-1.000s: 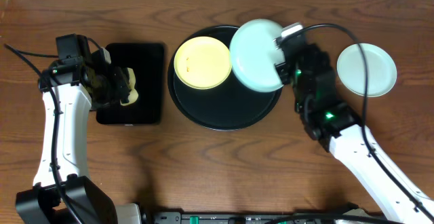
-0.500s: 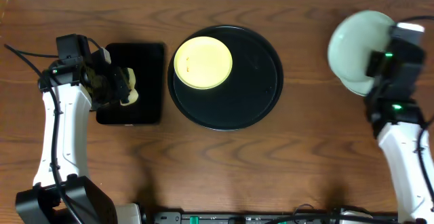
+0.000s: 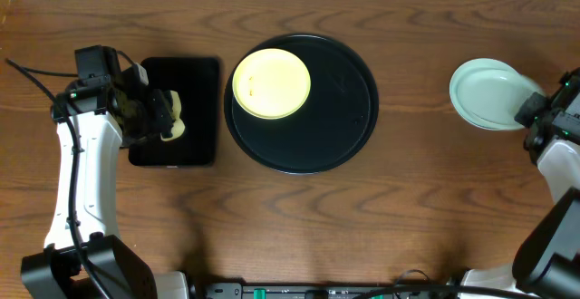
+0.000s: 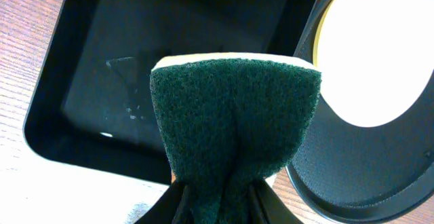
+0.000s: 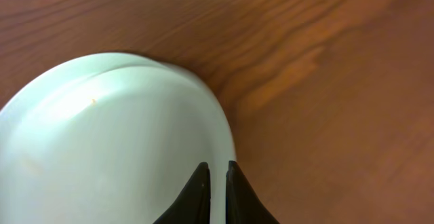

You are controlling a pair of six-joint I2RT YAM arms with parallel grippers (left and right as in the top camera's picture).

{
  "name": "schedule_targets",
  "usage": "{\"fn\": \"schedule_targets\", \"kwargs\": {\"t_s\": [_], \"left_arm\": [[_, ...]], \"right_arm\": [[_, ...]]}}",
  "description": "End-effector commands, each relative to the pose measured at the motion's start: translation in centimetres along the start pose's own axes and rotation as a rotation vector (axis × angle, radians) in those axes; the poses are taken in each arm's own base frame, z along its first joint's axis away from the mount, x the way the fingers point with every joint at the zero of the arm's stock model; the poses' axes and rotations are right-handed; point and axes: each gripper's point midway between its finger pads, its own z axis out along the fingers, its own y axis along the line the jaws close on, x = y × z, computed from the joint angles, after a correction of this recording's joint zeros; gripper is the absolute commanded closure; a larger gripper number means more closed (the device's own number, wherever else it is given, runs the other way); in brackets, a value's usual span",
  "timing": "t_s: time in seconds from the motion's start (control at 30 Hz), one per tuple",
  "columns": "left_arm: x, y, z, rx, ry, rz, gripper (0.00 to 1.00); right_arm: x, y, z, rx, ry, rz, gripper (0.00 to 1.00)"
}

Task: Clean dirty plates on tray and stack at the side
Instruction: 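Set the mint-green plate onto the cleaned plate and release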

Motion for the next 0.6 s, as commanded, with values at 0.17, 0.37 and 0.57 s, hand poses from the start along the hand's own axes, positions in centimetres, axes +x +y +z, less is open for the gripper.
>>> {"fn": "schedule_targets", "kwargs": {"t_s": [0.17,0.37,0.57], "left_arm": [[0.4,0.4,0.2,-0.017,0.016,0.013,0.92],[0.4,0.4,0.2,-0.017,0.015,0.013,0.92],[0.4,0.4,0.2,-0.017,0.015,0.013,0.92]], "right_arm": [[-1.4,1.5,0.7,-0.088,-0.061,0.02,0.57],[-3.2,8.0,-3.0,-0.429,-0.103,-0.019,0.41],[-1.3,16.5,-7.8,-0.685,-0.06,-0.129,0.43]]}}
